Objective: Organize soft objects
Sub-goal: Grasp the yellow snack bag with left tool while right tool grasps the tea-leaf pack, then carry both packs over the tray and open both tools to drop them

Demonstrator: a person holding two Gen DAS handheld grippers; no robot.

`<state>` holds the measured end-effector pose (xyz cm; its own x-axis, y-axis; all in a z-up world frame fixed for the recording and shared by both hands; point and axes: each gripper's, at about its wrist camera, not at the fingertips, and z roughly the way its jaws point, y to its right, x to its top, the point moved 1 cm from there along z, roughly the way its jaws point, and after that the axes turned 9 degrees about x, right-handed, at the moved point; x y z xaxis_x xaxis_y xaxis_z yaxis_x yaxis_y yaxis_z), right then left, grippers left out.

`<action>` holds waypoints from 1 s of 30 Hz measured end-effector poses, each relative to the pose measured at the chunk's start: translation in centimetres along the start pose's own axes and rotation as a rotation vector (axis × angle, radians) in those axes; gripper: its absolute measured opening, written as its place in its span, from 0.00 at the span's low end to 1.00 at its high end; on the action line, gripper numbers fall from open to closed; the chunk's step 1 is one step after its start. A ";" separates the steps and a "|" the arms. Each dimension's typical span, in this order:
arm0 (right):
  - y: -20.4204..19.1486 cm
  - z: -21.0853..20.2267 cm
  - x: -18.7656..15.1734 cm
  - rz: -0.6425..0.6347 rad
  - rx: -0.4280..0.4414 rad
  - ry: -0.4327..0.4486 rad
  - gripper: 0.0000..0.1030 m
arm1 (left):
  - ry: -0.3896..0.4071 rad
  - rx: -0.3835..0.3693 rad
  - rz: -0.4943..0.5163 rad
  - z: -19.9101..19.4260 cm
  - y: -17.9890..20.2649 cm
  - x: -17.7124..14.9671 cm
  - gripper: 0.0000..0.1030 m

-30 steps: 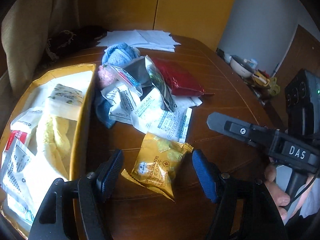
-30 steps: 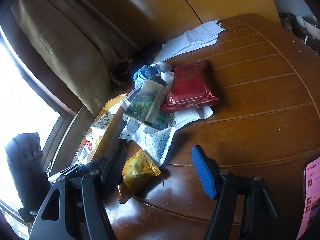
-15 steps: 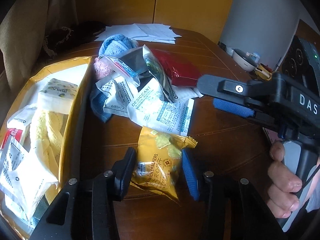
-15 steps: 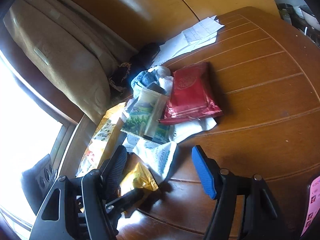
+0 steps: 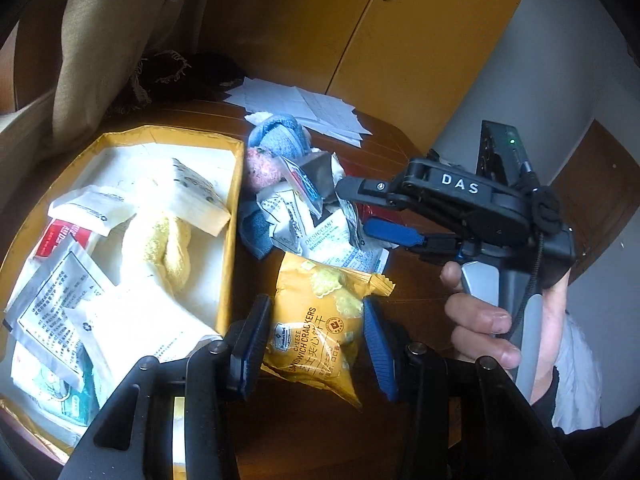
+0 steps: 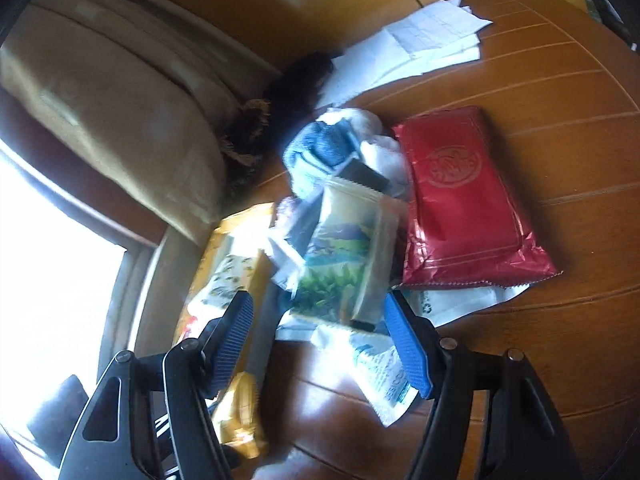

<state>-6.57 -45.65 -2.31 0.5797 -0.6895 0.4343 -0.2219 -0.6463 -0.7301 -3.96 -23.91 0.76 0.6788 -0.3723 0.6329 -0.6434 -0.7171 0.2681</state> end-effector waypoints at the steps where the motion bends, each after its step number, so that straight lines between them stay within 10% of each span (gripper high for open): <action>1: 0.1 0.4 0.1 0.011 -0.019 0.002 0.65 | 0.004 -0.014 -0.016 -0.2 -0.4 0.1 0.47; 14: 2.2 1.8 0.3 0.102 -0.078 0.028 0.66 | 0.055 -0.036 -0.092 -1.6 -2.5 0.3 0.47; 30: 1.6 -3.3 -2.0 0.035 0.238 0.031 0.62 | 0.074 -0.012 -0.133 -2.5 -3.1 -0.2 0.47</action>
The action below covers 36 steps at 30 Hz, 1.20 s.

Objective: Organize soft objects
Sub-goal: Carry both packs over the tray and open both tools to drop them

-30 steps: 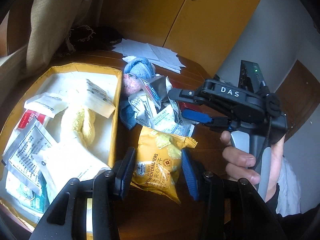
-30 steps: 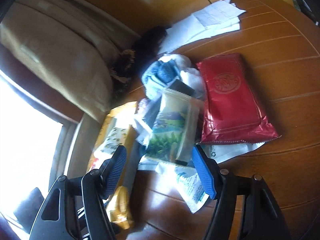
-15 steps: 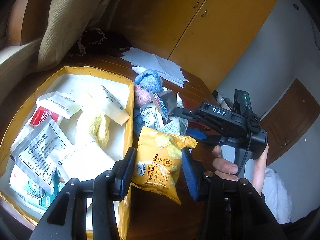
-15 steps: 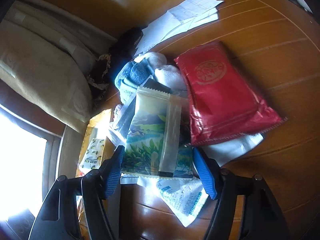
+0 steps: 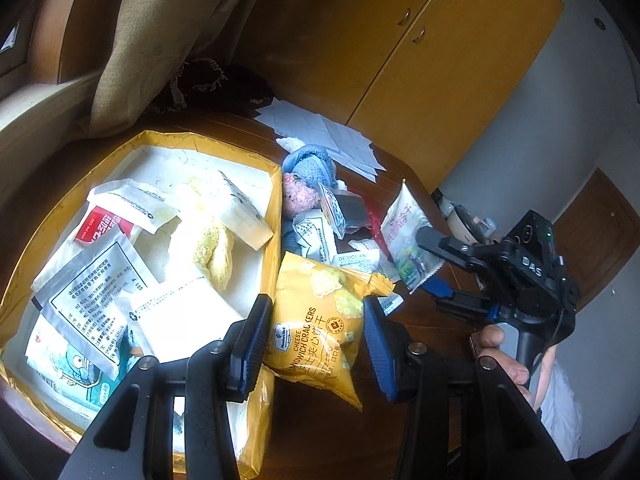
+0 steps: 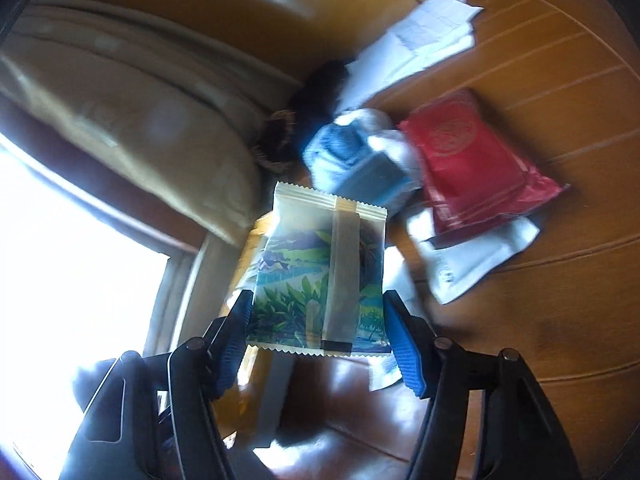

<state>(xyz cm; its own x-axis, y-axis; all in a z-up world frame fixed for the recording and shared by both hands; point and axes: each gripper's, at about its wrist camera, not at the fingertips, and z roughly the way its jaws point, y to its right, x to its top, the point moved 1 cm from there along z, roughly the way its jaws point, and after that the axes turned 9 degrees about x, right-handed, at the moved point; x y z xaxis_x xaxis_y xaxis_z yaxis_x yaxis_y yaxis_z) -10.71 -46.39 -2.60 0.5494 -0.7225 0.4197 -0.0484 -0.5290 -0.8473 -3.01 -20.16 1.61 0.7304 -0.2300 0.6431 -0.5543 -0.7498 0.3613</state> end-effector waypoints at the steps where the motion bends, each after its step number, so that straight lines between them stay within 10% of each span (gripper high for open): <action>1: -0.5 -0.2 -0.1 -0.010 0.038 -0.004 0.62 | 0.004 0.002 -0.005 -0.1 -0.1 0.1 0.47; 25: -12.5 11.1 -3.3 -0.474 -0.121 -0.182 0.62 | 0.290 0.289 -0.181 -5.2 -11.3 8.4 0.47; 36: -10.2 18.9 2.1 -0.405 -0.269 -0.266 0.62 | 0.009 0.365 -0.115 6.0 -12.7 12.7 0.47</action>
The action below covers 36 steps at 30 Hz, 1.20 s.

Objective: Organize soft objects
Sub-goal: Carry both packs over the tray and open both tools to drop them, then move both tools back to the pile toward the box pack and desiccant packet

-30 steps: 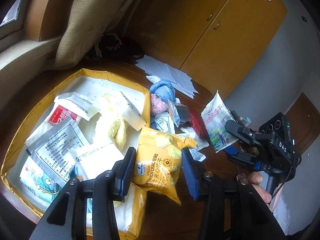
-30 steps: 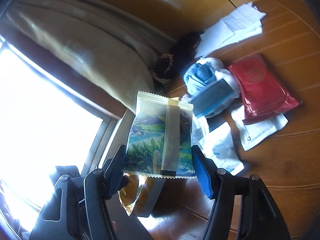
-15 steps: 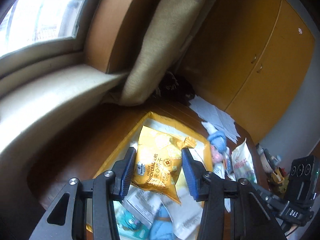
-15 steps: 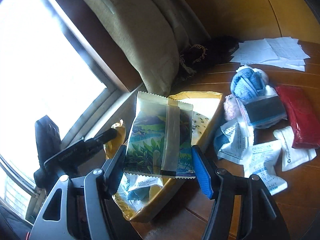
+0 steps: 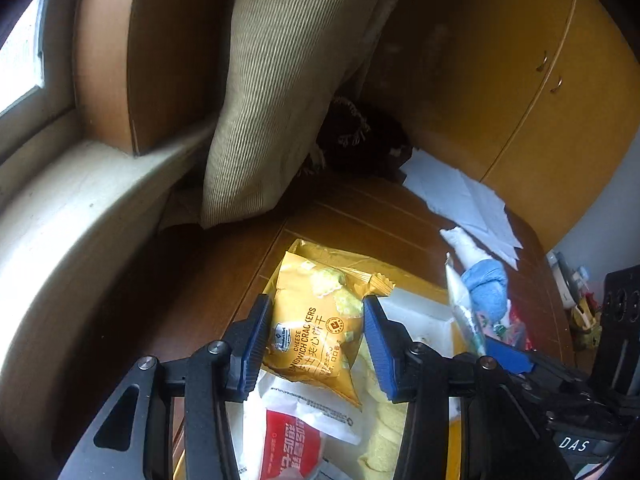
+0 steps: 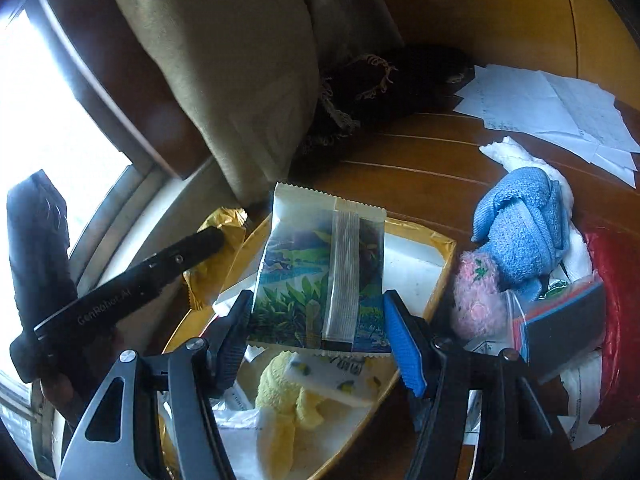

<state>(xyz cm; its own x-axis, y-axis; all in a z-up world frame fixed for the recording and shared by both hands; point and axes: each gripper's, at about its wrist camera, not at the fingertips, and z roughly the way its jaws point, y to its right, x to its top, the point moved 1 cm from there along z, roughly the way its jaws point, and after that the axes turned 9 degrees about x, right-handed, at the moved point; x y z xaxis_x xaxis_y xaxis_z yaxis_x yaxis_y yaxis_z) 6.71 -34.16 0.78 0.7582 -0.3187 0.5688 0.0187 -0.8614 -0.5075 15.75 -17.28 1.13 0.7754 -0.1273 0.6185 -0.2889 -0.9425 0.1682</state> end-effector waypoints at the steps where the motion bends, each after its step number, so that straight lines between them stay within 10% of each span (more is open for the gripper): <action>1: 0.4 0.4 0.2 0.003 -0.005 -0.006 0.62 | -0.020 0.010 -0.006 0.7 0.0 0.1 0.47; 11: 1.2 1.9 -0.3 0.008 0.014 -0.020 0.65 | -0.069 -0.030 -0.035 2.1 0.4 -0.2 0.60; 19: 2.6 -4.7 -2.6 0.126 0.089 0.150 0.70 | 0.069 -0.036 -0.096 -3.7 -0.4 -2.6 0.70; 36: 10.5 -14.1 -12.4 0.262 -0.027 0.272 0.70 | 0.050 -0.201 0.138 -8.2 13.0 -11.0 0.74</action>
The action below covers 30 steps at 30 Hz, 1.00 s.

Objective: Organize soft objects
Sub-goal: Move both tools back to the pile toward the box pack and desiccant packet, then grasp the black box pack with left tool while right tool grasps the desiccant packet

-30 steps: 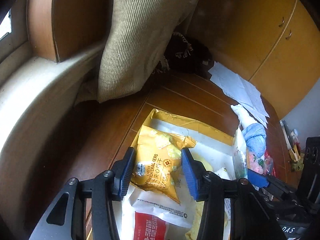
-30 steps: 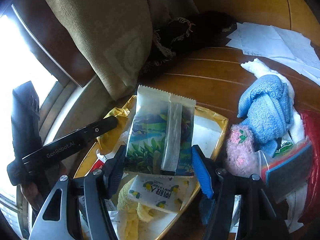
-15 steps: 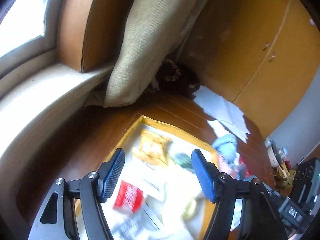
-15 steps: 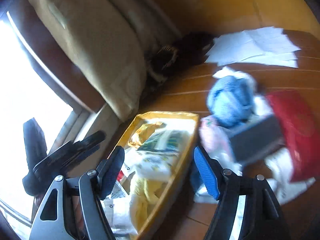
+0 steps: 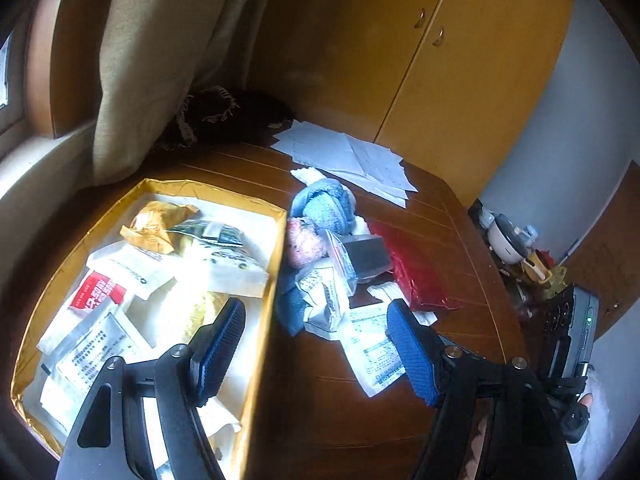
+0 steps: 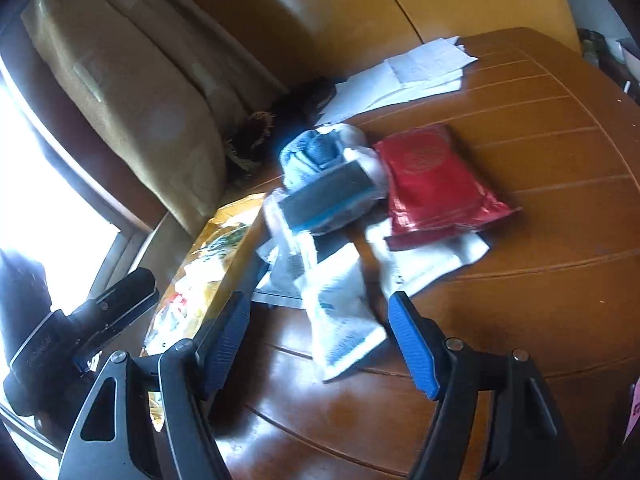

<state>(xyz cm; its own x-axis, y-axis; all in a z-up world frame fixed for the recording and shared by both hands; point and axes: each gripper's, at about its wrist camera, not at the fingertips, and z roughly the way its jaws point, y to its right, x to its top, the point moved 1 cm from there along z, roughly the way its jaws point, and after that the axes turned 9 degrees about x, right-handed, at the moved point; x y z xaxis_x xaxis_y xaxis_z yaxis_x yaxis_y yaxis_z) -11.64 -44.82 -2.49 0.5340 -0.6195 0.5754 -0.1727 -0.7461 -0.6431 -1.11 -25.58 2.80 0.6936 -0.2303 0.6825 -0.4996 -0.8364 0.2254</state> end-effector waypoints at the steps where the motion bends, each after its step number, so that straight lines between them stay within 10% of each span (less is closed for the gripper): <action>1: 0.4 0.0 0.0 0.002 -0.020 0.001 0.70 | -0.007 -0.001 -0.001 0.1 0.4 -0.1 0.74; 9: 0.0 2.7 -0.3 -0.070 -0.098 -0.084 0.69 | -0.032 0.021 -0.046 0.7 0.4 0.2 0.74; 14: -0.9 4.7 -0.7 -0.114 -0.134 -0.127 0.47 | -0.033 0.026 -0.030 1.0 1.3 1.3 0.74; 30: 3.4 -0.8 -1.2 0.019 -0.099 -0.074 0.30 | -0.139 0.138 0.430 11.2 10.2 5.9 0.74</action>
<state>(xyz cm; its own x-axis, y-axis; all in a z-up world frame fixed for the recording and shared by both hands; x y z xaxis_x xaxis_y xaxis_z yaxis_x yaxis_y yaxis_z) -13.50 -46.76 -4.97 0.5890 -0.6166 0.5224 -0.2624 -0.7573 -0.5980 3.71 -41.02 1.38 0.5065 -0.6265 0.5924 -0.6897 -0.7067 -0.1578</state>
